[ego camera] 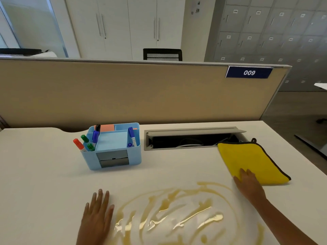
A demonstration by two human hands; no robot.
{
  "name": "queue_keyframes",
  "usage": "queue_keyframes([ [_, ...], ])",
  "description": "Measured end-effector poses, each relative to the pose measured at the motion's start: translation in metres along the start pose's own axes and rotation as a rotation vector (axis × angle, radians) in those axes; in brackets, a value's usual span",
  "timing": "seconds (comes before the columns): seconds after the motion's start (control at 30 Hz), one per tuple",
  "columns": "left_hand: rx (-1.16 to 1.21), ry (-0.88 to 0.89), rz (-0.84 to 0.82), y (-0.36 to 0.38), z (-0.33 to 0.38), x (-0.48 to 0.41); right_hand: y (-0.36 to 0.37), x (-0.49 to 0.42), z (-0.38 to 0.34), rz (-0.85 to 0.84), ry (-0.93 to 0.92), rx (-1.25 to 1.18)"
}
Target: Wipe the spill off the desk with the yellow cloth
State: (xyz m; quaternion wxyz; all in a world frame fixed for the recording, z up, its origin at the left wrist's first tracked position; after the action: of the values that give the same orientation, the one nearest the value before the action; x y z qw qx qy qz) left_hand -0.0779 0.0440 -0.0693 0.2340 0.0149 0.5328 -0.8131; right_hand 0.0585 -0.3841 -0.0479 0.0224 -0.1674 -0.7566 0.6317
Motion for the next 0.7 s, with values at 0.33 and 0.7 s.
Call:
queue_keyframes([
  [0.33, -0.125, -0.034, -0.161, 0.005, 0.013, -0.004, -0.054, -0.034, -0.003, 0.110, 0.048, -0.083],
  [0.7, -0.057, -0.026, -0.107, -0.019, 0.005, 0.014, -0.140, -0.041, -0.071, 0.332, -0.185, -0.417],
])
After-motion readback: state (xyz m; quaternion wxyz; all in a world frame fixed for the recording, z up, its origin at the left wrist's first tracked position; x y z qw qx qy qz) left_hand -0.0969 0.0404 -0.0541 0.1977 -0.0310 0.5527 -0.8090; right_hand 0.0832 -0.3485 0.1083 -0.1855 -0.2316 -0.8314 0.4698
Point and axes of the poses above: each hand's wrist, its own x-axis away from the middle knuckle, its own y-axis out of the palm, z = x × y, the point moved 1 cm from there along -x, towards the middle knuckle, and after that the axes turned 14 degrees about z, right-handed, at the moved point
